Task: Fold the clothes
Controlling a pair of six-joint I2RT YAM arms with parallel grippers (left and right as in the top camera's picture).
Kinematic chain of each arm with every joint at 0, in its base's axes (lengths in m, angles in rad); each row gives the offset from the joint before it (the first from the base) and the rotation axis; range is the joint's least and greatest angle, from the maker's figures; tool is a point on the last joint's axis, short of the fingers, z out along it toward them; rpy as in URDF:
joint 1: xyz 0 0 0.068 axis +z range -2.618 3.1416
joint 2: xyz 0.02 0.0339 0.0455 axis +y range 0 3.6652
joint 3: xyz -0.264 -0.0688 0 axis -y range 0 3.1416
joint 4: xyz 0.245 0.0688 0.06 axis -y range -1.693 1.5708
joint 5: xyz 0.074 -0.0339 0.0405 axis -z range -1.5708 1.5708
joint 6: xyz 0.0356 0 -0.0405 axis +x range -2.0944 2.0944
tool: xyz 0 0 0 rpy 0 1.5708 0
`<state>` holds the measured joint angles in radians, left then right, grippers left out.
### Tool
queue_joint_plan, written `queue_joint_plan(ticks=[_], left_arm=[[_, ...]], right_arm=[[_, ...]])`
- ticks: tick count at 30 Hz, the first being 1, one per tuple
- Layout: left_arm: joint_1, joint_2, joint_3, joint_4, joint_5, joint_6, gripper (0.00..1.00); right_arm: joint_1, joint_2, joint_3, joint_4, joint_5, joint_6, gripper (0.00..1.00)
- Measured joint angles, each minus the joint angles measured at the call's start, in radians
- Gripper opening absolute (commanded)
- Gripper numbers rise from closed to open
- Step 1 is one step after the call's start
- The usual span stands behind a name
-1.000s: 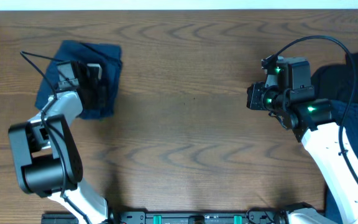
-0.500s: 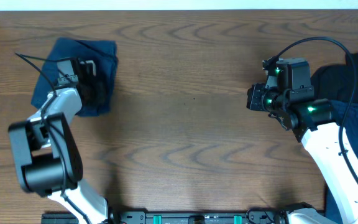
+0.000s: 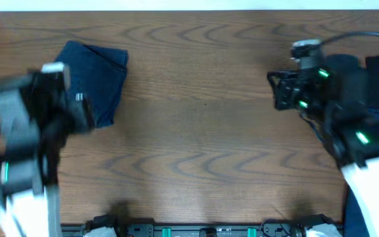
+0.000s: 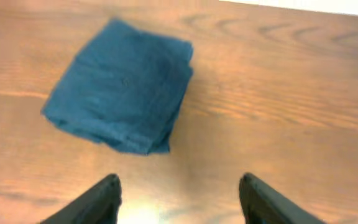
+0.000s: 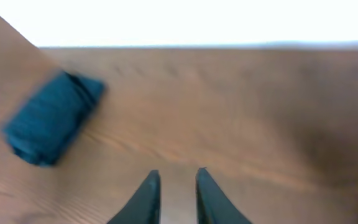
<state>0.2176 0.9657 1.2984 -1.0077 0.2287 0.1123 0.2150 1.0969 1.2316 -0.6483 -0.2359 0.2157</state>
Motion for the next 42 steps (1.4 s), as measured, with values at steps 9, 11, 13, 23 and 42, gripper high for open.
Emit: queue_joint_plan(ticks=[9,11,13,23,42], left_arm=[[0.0,-0.341,-0.002,-0.179,0.004,-0.004,0.98],[0.0,-0.369,-0.004,-0.211,0.004,-0.004,0.98],[0.0,-0.376,-0.007,-0.247,0.004,-0.004,0.98],[0.0,-0.37,-0.016,-0.293,0.004,-0.004,0.98],[-0.13,-0.407,-0.056,-0.047,-0.023,0.017,0.98]], right_arm=[[0.0,-0.359,0.031,-0.221,-0.019,-0.017,0.99],[0.0,-0.392,0.031,-0.274,-0.019,-0.019,0.99],[0.0,-0.413,0.031,-0.303,-0.019,-0.019,0.99],[0.0,-0.427,0.031,-0.371,-0.019,-0.019,0.99],[0.0,-0.427,0.03,-0.624,-0.019,-0.019,0.99]])
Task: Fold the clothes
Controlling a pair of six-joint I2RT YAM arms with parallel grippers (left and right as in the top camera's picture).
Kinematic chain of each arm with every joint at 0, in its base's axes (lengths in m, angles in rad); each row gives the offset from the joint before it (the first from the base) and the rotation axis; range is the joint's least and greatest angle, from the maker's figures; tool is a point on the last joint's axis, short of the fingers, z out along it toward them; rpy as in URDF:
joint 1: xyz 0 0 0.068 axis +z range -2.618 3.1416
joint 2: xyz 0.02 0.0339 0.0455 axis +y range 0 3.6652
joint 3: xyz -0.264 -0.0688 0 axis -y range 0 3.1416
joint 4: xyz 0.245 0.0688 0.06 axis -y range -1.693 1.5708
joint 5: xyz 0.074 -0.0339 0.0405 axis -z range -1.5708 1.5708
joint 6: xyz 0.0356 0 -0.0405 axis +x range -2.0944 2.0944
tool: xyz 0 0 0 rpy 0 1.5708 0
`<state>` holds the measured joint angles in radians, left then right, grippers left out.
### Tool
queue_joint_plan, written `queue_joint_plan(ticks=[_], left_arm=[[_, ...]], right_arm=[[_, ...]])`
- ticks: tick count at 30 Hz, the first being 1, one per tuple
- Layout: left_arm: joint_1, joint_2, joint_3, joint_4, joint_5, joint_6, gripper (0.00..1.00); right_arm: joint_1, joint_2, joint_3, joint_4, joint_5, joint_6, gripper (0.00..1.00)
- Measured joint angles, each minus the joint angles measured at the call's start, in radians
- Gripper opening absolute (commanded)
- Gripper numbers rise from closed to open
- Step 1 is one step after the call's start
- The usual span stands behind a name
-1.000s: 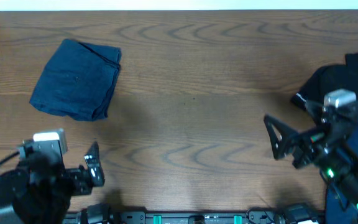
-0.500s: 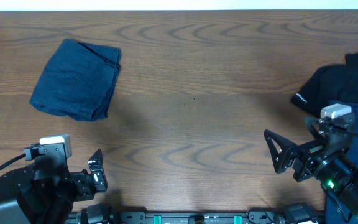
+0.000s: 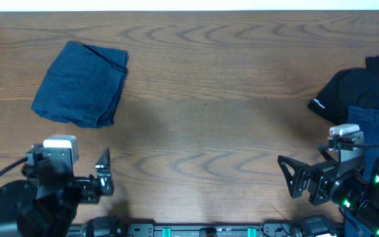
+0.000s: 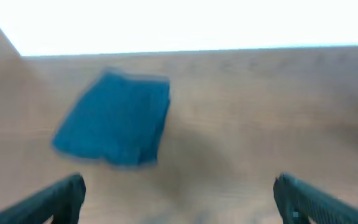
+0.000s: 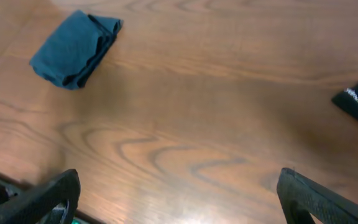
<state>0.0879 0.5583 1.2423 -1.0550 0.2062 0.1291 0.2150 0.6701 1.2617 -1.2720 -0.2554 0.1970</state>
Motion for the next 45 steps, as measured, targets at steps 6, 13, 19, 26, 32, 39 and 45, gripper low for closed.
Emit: queue_joint_plan(ticks=[6,13,19,26,32,39,45], left_arm=[[-0.076,-0.135,-0.211,0.34,-0.004,0.003,0.98],[-0.097,-0.329,-0.538,0.552,-0.003,-0.015,0.98],[-0.097,-0.481,-0.734,0.624,0.005,-0.026,0.98],[-0.103,-0.547,-0.882,0.676,0.004,-0.028,0.98],[-0.11,-0.547,-1.01,0.768,0.004,-0.028,0.98],[-0.11,-0.544,-1.16,0.888,0.004,-0.028,0.98],[-0.111,-0.547,-1.167,0.904,0.004,-0.028,0.98]], right_arm=[[0.0,0.0,-0.001,-0.014,0.0,0.0,0.99],[0.0,0.0,-0.001,-0.014,0.0,0.0,0.99],[0.0,0.0,-0.001,-0.015,0.0,0.0,0.99],[0.0,0.0,-0.001,-0.015,0.0,0.0,0.99],[0.0,0.0,-0.001,-0.015,0.0,0.0,0.99],[0.0,0.0,-0.001,-0.015,0.0,0.0,0.99],[0.0,0.0,-0.001,-0.016,0.0,0.0,0.99]])
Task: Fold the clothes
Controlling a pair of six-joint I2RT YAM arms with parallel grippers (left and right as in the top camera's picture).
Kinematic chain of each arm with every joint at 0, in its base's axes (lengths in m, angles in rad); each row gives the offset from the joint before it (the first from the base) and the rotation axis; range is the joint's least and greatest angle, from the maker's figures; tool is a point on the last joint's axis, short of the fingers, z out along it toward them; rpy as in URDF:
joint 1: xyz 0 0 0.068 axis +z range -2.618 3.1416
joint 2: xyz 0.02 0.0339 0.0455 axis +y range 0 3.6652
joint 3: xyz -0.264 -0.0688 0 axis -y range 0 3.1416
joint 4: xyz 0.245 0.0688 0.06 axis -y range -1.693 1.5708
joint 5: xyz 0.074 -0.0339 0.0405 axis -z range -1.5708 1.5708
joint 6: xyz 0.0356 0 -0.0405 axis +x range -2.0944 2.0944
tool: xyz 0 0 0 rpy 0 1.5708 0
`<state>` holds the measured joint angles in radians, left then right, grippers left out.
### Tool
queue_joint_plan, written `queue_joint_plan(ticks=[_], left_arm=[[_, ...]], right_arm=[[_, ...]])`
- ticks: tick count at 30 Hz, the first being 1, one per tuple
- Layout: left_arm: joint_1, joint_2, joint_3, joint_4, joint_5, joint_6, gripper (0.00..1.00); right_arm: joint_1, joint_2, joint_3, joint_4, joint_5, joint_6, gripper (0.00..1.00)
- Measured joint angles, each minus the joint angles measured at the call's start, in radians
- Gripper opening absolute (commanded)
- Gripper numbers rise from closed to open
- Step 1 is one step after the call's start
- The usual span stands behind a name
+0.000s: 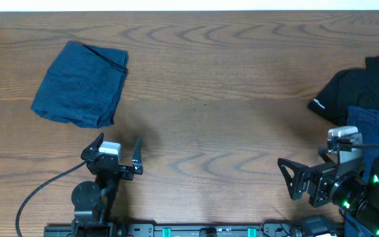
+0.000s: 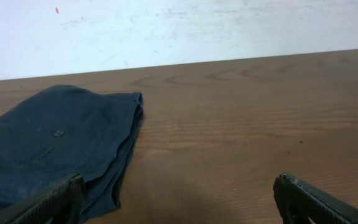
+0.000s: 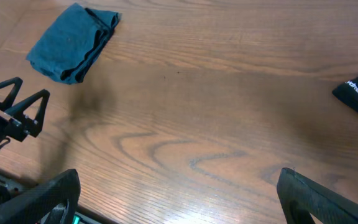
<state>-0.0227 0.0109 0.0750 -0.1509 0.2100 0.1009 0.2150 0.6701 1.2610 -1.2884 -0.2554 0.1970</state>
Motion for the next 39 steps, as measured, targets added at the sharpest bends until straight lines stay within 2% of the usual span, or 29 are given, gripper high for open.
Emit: queue_joint_plan(ticks=[33,35,39], left_arm=[[0.0,0.0,0.0,0.0,0.0,0.0,0.98],[0.0,0.0,0.0,0.0,0.0,0.0,0.98],[0.0,0.0,0.0,0.0,0.0,0.0,0.98]], right_arm=[[0.0,0.0,-0.001,-0.032,0.009,-0.001,0.99],[0.0,-0.002,-0.008,0.045,0.041,-0.005,0.99],[0.0,-0.004,-0.079,0.355,0.129,-0.008,0.99]])
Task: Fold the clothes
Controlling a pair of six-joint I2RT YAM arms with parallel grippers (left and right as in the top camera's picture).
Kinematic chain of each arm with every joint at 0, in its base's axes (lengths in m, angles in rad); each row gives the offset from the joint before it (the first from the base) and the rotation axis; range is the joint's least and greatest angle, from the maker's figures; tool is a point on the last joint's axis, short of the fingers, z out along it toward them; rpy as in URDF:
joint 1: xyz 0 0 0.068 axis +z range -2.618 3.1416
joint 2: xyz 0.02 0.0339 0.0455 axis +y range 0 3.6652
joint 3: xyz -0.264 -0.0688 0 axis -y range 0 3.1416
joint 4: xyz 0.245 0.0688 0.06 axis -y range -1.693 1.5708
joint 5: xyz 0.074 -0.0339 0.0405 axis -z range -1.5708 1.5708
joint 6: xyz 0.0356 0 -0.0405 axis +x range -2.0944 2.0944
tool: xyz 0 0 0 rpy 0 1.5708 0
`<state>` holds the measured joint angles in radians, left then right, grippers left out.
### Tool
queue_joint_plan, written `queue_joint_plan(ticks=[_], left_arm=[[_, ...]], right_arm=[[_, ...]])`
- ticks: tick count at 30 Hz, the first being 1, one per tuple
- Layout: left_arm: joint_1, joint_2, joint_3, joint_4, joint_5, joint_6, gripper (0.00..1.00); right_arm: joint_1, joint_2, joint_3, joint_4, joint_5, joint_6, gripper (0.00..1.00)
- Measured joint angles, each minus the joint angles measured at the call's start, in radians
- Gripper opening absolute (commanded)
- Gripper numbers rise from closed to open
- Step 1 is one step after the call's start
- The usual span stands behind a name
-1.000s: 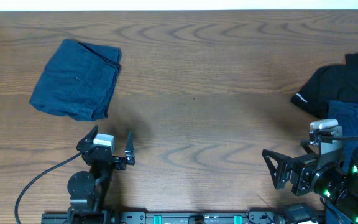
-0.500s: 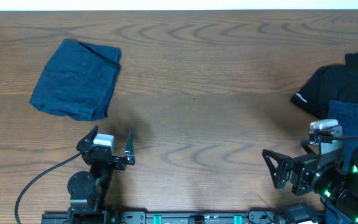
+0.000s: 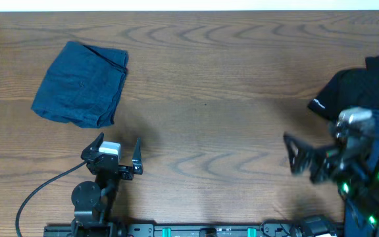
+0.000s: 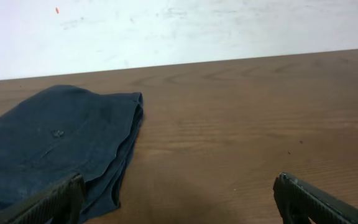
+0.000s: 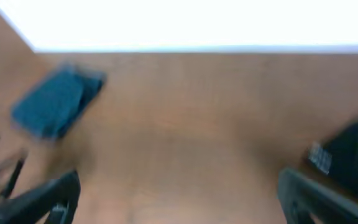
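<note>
A folded dark blue cloth (image 3: 79, 83) lies at the table's far left; it also shows in the left wrist view (image 4: 51, 143) and, blurred, in the right wrist view (image 5: 53, 106). A black garment (image 3: 357, 92) is heaped at the right edge with blue fabric (image 3: 374, 128) beside it. My left gripper (image 3: 118, 153) rests low near the front edge, open and empty, well short of the folded cloth. My right gripper (image 3: 303, 161) is open and empty at the front right, just left of the black garment.
The wooden table (image 3: 209, 99) runs wide between the folded cloth and the pile at the right. A black cable (image 3: 38, 197) loops from the left arm's base at the front left. A white wall (image 4: 166, 25) stands behind the table.
My right gripper has lifted and shifted toward the black garment, and its view is now blurred. The left gripper has stayed in place. Both stay open.
First both arms were out over the table, the left beside the folded blue cloth, the right near the black pile with its fingers close together. Then both were back at the front edge, open. The left settled near the front centre-left; the right now rises toward the pile.
</note>
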<state>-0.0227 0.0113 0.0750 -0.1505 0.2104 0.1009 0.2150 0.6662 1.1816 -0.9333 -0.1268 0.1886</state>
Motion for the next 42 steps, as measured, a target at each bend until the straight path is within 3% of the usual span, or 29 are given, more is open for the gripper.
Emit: queue_joint_plan(ticks=[5,11,21,27,38,42], left_arm=[[0.0,0.0,-0.001,0.001,0.0,0.0,0.98],[0.0,0.0,-0.001,0.002,0.0,0.0,0.98],[0.0,0.0,-0.001,0.002,0.0,0.0,0.98],[0.0,0.0,-0.001,0.002,0.0,0.0,0.98],[0.0,0.0,-0.001,0.002,0.0,0.0,0.98],[0.0,0.0,-0.001,0.002,0.0,0.0,0.98]], right_arm=[[0.0,-0.01,-0.196,0.333,0.077,-0.006,0.99],[-0.003,-0.088,-0.481,0.586,0.109,-0.014,0.99],[-0.137,-0.5,-0.814,0.638,0.119,-0.019,0.99],[-0.15,-0.636,-0.933,0.673,0.119,-0.019,0.99],[-0.153,-0.654,-1.128,0.935,0.111,-0.018,0.99],[-0.153,-0.654,-1.171,0.95,0.108,-0.018,0.99]])
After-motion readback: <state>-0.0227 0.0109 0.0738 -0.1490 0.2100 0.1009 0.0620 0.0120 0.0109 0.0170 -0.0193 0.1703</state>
